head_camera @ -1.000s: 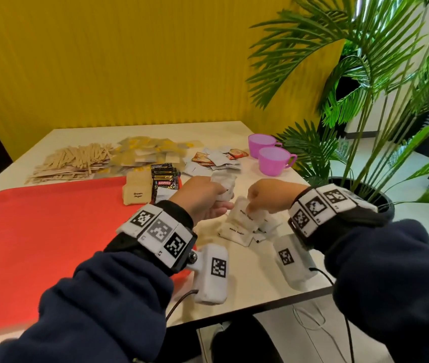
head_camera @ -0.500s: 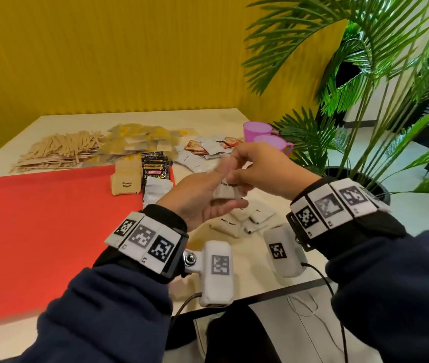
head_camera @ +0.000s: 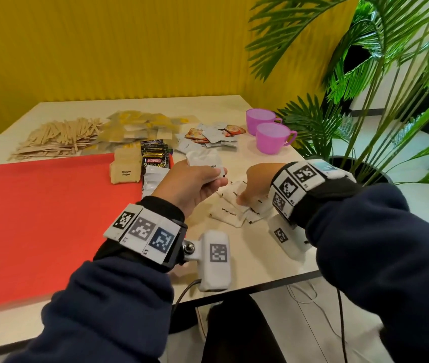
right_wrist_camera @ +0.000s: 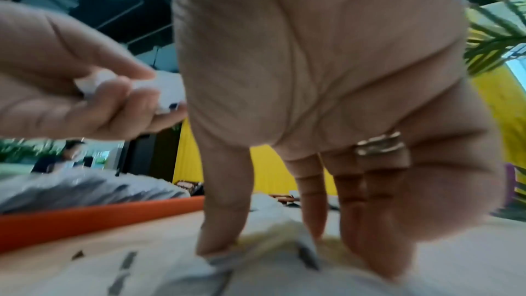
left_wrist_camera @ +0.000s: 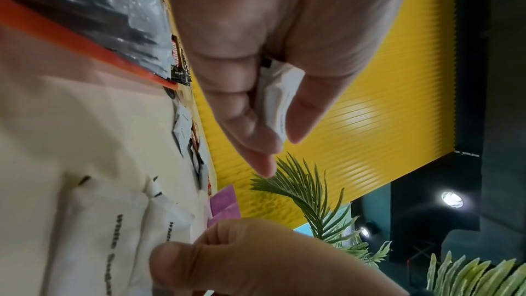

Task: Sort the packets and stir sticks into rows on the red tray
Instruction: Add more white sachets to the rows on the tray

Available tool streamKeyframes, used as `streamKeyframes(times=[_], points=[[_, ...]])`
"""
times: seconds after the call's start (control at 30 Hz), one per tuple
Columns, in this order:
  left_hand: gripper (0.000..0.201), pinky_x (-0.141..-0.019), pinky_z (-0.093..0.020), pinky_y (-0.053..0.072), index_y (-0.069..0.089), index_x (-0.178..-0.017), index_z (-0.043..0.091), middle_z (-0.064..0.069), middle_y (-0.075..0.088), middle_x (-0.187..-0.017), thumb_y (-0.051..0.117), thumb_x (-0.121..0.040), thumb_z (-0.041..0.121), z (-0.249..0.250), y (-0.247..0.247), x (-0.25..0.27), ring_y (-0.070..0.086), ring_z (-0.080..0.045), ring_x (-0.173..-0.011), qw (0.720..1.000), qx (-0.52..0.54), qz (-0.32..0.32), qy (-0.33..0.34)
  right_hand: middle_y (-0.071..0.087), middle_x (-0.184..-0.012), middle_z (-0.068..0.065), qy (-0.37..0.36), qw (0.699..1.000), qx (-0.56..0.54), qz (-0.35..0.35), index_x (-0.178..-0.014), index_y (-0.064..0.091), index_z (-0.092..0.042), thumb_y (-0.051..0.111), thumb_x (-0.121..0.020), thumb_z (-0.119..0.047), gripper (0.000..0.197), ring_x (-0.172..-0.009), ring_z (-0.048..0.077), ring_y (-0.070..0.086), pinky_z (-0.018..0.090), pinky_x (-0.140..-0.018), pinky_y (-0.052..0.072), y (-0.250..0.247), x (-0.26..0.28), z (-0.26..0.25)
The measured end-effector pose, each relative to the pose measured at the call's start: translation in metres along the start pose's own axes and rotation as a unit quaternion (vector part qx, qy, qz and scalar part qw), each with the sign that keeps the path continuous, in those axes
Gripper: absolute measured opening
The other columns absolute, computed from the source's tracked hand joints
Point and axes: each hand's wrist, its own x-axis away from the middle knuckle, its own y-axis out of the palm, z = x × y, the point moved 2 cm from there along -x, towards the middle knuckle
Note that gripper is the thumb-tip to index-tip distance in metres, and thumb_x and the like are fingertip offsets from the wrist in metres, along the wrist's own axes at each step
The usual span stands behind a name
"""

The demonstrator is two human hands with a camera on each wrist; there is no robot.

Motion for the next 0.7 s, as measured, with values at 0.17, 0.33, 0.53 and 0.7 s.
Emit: streamKeyframes(times=[0.17, 0.33, 0.53, 0.7], points=[[0.031, -0.053, -0.011, 0.051, 0.053, -0.115, -0.011, -0.02, 0.063, -0.106, 0.058, -0.087, 0.0, 0.001, -0.001, 0.001, 0.064, -0.014, -0.07, 1.0, 0.007, 0.022, -0.021, 0.054, -0.081, 0.001, -0.037, 0.999, 0.003, 0.003, -0.101, 0.057, -0.007, 0.062, -0.087, -0.034, 0.03, -0.085, 0.022, 0.051, 0.026, -0.068, 0.041, -0.002, -0.006, -0.004], [0.056, -0.056, -0.015, 0.052, 0.045, -0.125, 0.001, -0.017, 0.058, -0.119, 0.072, -0.077, 0.004, 0.001, -0.004, 0.0, 0.068, -0.018, -0.082, 0.999, -0.016, 0.042, -0.016, 0.068, -0.082, 0.006, -0.111, 0.964, -0.24, 0.025, -0.087, 0.054, -0.015, 0.058, -0.091, -0.015, 0.005, -0.062, 0.013, 0.064, 0.019, -0.054, 0.05, -0.024, 0.008, 0.012], [0.072, -0.077, -0.024, 0.051, 0.058, -0.122, 0.002, -0.007, 0.071, -0.095, 0.085, -0.057, 0.016, 0.002, 0.008, 0.002, 0.068, -0.018, -0.088, 0.994, -0.098, -0.053, -0.023, 0.062, -0.068, 0.0, -0.224, 0.894, -0.387, 0.035, -0.078, 0.054, -0.018, 0.064, -0.086, -0.008, 0.016, -0.055, 0.005, 0.063, 0.013, -0.051, 0.05, -0.044, 0.031, 0.017], [0.008, -0.048, -0.013, 0.051, 0.062, -0.088, 0.004, -0.011, 0.066, -0.074, 0.06, -0.084, -0.003, 0.004, 0.017, 0.006, 0.069, -0.015, -0.061, 0.997, -0.061, -0.041, -0.013, 0.064, -0.076, 0.003, -0.223, 0.883, -0.411, 0.037, -0.086, 0.057, -0.012, 0.065, -0.084, -0.009, 0.009, -0.061, 0.007, 0.063, 0.016, -0.058, 0.052, -0.042, 0.028, 0.012]])
